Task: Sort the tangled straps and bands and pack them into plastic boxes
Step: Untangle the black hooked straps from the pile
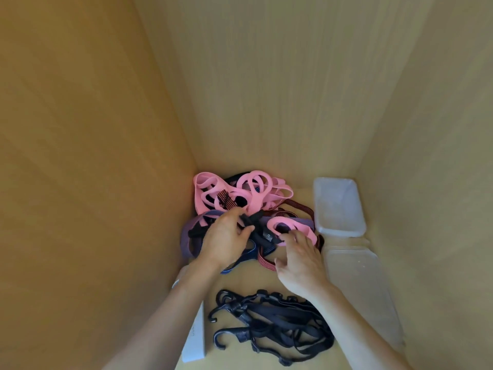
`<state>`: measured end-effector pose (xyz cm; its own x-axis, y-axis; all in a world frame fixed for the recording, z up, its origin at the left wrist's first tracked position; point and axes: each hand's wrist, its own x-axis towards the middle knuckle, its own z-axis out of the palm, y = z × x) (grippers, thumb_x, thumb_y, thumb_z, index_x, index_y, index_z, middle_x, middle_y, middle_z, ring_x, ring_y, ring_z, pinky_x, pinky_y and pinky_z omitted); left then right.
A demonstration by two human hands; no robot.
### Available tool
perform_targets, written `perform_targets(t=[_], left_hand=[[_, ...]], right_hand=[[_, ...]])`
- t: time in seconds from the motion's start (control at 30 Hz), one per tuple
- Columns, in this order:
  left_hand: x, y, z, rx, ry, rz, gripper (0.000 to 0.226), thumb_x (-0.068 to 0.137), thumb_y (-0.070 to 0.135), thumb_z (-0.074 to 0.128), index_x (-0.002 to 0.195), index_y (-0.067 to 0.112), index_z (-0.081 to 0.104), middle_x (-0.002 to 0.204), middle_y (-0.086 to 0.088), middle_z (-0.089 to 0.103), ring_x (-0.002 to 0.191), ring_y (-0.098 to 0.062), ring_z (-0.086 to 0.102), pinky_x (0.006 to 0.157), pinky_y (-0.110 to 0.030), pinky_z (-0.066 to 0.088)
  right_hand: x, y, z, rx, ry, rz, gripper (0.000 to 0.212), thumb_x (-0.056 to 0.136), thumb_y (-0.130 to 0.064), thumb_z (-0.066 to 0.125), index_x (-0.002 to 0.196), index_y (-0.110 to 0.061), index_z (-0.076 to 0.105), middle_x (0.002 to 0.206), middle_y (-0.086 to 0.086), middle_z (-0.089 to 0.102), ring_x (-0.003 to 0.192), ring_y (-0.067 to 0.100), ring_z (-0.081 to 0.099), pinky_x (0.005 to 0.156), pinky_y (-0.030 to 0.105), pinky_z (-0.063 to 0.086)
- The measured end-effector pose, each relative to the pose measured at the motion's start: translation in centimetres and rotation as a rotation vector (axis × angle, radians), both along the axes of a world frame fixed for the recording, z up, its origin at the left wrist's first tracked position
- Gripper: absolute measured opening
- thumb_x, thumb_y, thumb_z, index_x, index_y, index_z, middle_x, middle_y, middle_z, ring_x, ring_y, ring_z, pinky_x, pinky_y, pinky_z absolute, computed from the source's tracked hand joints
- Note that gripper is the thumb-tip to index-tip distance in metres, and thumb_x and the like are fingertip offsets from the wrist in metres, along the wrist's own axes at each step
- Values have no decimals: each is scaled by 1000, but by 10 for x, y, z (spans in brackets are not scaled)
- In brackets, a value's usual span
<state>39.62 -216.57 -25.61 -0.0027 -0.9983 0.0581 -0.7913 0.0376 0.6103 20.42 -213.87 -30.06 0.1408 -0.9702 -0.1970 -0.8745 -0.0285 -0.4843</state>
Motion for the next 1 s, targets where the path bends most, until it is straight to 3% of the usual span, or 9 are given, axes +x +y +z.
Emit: perform_targets(t=[0.17,0.3,0.47,0.53,0.67,0.73,0.87,0.93,1.0], left_hand=[[7,-3,25,-30,243,45,18,94,23,68,109,28,57,90,17,66,81,8,63,68,-9,50],[6,-4,51,-18,377,-8,21,96,21,66,113,31,60,96,14,68,86,2,65,76,-23,56],[1,-5,84,-114,404,-73,23,96,15,65,111,33,60,97,22,68,91,1,65,78,-11,50],[-1,-6,96,-135,429,-77,22,96,14,65,113,28,61,99,17,69,91,0,66,79,-11,49],[-3,-9,117,-200,473,-70,22,96,12,65,113,26,62,100,14,70,91,2,66,80,-10,48],[1,-12,123,-234,496,-45,20,97,13,64,113,25,62,100,13,70,89,3,66,80,-9,47],[10,-19,120,-189,519,17,25,100,20,60,125,15,62,107,-1,70,100,-15,67,94,-28,52],[12,-20,111,-137,560,50,29,100,22,60,127,13,60,109,-6,70,101,-22,69,99,-40,53],[13,-22,101,-85,620,94,33,100,25,60,130,13,58,114,-6,69,104,-23,69,101,-45,52]], right_hand=[[5,-4,3,-47,-40,-8,47,91,-46,60,134,-31,46,135,-5,43,130,23,41,111,42,34],[14,-15,13,-129,-99,-24,41,92,-49,63,124,-23,59,126,-2,50,123,21,43,106,39,38],[22,-27,36,-196,-289,-80,18,89,-43,68,92,-26,64,103,-8,57,96,16,56,79,39,49],[23,-33,42,-188,-402,-64,10,92,-33,69,92,-23,67,105,-6,57,98,16,59,82,40,53],[19,-41,64,-120,-785,-47,20,95,-13,68,77,-22,66,92,-12,62,82,2,64,68,11,53],[14,-45,75,-111,-842,-31,21,97,-16,66,78,-25,67,83,-9,69,75,6,66,72,17,51],[8,-56,97,-20,-1068,-27,17,100,-14,61,90,-21,72,97,-1,78,102,14,71,93,31,52],[7,-62,107,0,-1111,-41,16,101,-11,59,92,-17,72,96,3,79,99,17,72,91,33,54],[5,-66,114,-30,-1089,-42,15,100,-10,60,90,-16,71,92,2,79,86,8,72,78,19,52]])
